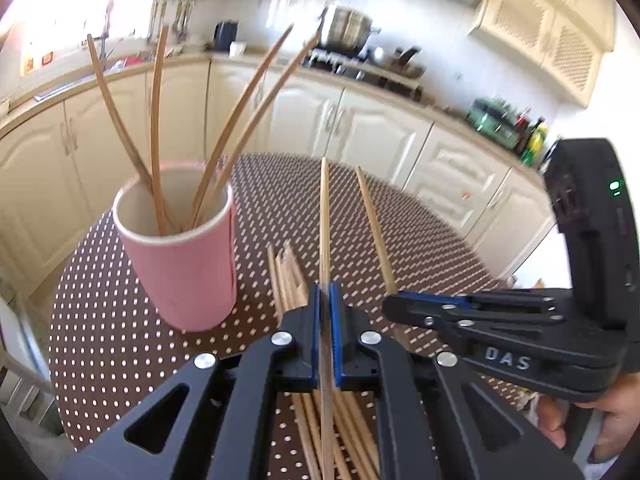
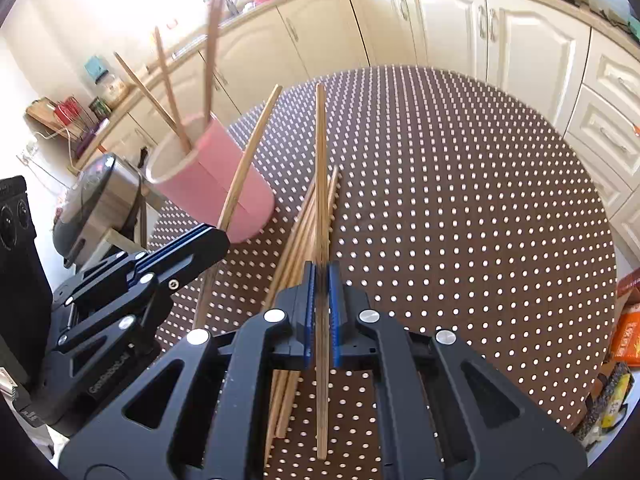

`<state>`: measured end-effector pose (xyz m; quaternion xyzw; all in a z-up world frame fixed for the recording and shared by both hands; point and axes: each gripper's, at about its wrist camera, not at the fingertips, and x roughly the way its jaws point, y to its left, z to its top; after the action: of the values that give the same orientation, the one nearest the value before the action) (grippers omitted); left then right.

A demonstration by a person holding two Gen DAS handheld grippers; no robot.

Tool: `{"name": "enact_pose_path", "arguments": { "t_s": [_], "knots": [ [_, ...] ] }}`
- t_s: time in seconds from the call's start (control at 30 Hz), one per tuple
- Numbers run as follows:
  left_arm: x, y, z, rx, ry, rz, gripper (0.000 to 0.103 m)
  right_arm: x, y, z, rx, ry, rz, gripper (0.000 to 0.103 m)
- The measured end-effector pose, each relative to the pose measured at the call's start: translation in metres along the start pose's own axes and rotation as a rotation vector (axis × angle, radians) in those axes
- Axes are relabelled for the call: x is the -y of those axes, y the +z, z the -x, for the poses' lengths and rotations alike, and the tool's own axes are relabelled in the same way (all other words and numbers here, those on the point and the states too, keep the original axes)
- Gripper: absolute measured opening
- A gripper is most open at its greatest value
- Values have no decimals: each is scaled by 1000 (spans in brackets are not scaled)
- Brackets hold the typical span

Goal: Organize utensils
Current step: 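Close the left gripper on a chopstick while the right gripper lifts its chopstick, then carry both held chopsticks over the pink cup and lower them into it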

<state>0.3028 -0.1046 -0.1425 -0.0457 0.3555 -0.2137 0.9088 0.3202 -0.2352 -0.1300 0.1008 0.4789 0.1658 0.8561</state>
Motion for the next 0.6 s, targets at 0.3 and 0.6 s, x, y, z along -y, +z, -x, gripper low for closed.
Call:
{"name": "enact_pose_path", "arguments": {
  "t_s": [0.3, 0.6],
  "knots": [
    [-10, 10, 51, 235, -65, 9, 5, -25, 16, 46, 137, 36, 35, 7],
    [-28, 36, 79, 395, -1, 32, 5, -68, 51, 69, 264, 52, 111, 7]
  ]
}}
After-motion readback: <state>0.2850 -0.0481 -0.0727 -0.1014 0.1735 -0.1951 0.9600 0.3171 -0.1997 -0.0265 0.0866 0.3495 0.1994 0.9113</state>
